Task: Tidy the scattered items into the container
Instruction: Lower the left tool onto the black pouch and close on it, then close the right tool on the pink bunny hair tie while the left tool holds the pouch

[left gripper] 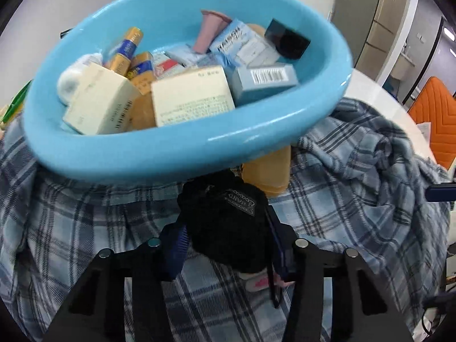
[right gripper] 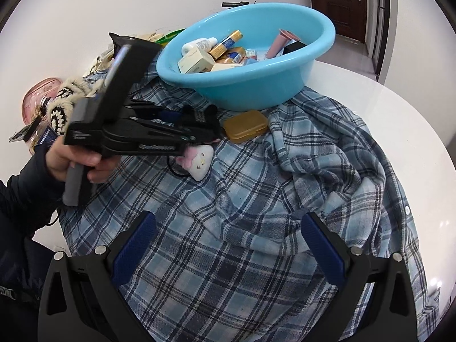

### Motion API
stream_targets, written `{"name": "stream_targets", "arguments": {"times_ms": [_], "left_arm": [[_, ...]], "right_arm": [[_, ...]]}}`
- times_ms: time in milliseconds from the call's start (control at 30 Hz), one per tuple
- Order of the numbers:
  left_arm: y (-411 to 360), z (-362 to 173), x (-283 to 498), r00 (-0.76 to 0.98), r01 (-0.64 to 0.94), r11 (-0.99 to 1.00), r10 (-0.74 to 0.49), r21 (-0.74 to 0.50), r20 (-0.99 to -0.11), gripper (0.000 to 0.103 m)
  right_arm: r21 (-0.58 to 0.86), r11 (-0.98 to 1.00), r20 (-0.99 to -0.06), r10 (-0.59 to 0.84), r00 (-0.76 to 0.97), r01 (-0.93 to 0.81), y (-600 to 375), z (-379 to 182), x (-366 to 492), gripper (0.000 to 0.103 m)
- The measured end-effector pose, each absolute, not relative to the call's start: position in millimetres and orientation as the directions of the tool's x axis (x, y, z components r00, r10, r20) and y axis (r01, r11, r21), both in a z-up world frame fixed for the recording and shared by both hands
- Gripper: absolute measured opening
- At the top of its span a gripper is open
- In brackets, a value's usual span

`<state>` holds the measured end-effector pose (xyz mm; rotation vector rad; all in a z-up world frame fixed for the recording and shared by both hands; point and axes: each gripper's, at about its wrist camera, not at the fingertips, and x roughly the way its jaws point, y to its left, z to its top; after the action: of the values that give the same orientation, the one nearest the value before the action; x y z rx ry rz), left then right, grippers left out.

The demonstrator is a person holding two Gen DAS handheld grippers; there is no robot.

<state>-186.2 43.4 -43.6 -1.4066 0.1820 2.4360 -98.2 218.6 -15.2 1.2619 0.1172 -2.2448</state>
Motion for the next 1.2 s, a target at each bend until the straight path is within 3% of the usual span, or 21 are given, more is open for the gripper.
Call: {"name": "stream_targets", "arguments": {"times_ms": [433,833,1100,1167,1200], "left_arm": [[-19.4,-21.5,-124.6,-0.492,-0.289,-0.954,0.221,-0.082,-0.842,0.051],[-3.2,-0.6,-105.7,-0.496,-0.344,-0.928,0.309,-0.143,-0.811,0.051],[8.8,11.2,-102.0,-0.497,-0.369,-0.913,0.350,-0.172,-0.794,0.051],[11.2,12.2,-100.3,-0.503,-0.376,-0.913,0.344,-0.158,-0.793,0.051],[11.2,12.1,-100.0,-0.505,-0.374,-0.914,0.343,-0.157,-0.792,0.051]], "right_arm": [[0.208,-0.794,-0.811,-0.466,-0.352,0.571,187.9,-19.8,-99.9,0.101],[0.300,-0.706,-0.779,-0.569,-0.262,0.642,152.0,-26.2,-84.5,0.101],[0.330,-0.683,-0.709,-0.635,-0.307,0.652,124.7,-37.5,-88.6,0.100],[0.380,-0.674,-0.690,-0.663,-0.290,0.633,123.6,-43.0,-94.2,0.095],[0.408,-0.667,-0.680,-0.677,-0.279,0.624,123.3,-46.2,-96.6,0.080]]}}
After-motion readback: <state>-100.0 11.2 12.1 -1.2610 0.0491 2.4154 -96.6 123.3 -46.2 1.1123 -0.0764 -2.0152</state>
